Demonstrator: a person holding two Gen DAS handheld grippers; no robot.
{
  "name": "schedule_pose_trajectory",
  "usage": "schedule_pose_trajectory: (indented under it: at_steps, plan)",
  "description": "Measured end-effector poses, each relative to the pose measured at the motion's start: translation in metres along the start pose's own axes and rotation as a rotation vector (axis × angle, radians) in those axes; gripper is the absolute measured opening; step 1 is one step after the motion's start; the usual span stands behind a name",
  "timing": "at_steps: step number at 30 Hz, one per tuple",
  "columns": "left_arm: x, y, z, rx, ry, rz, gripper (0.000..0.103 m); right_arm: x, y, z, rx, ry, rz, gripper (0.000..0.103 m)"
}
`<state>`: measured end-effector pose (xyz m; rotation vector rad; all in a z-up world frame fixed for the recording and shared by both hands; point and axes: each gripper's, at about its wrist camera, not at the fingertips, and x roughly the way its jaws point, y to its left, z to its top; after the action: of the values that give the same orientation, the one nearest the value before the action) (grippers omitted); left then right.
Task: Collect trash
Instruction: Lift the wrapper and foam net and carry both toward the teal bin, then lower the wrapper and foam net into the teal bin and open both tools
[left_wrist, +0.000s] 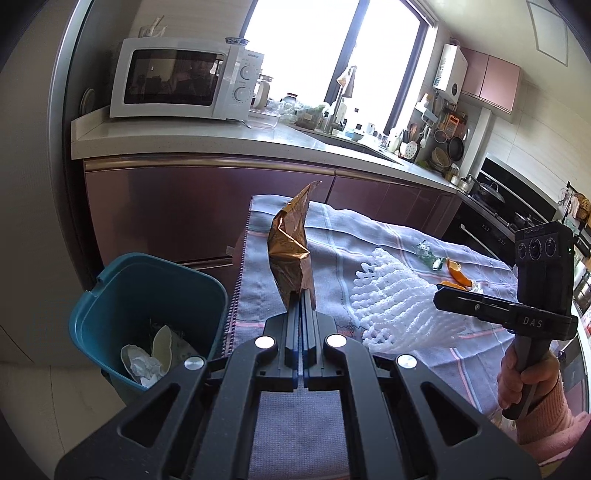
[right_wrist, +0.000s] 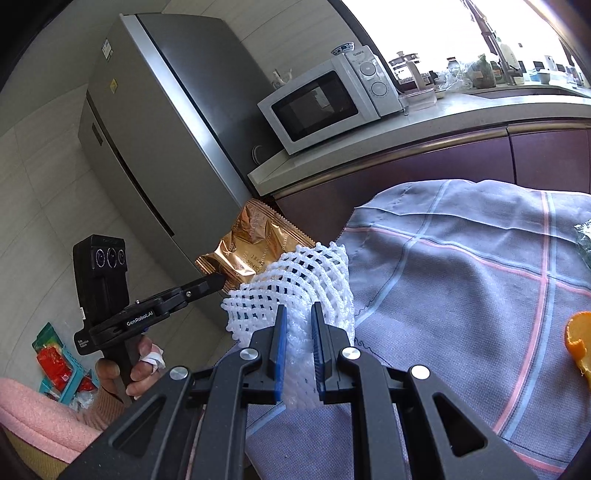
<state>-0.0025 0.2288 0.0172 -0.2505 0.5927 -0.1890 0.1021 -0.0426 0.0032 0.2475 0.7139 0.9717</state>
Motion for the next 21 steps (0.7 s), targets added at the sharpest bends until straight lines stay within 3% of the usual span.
schedule_pose_trajectory:
  at_steps: [21]
  plan:
    - [-0.016, 0.067, -0.005, -0.099, -0.021, 0.140, 0.001, 0.061, 0.025, 0.029, -0.082, 0.094, 0.047, 0.012]
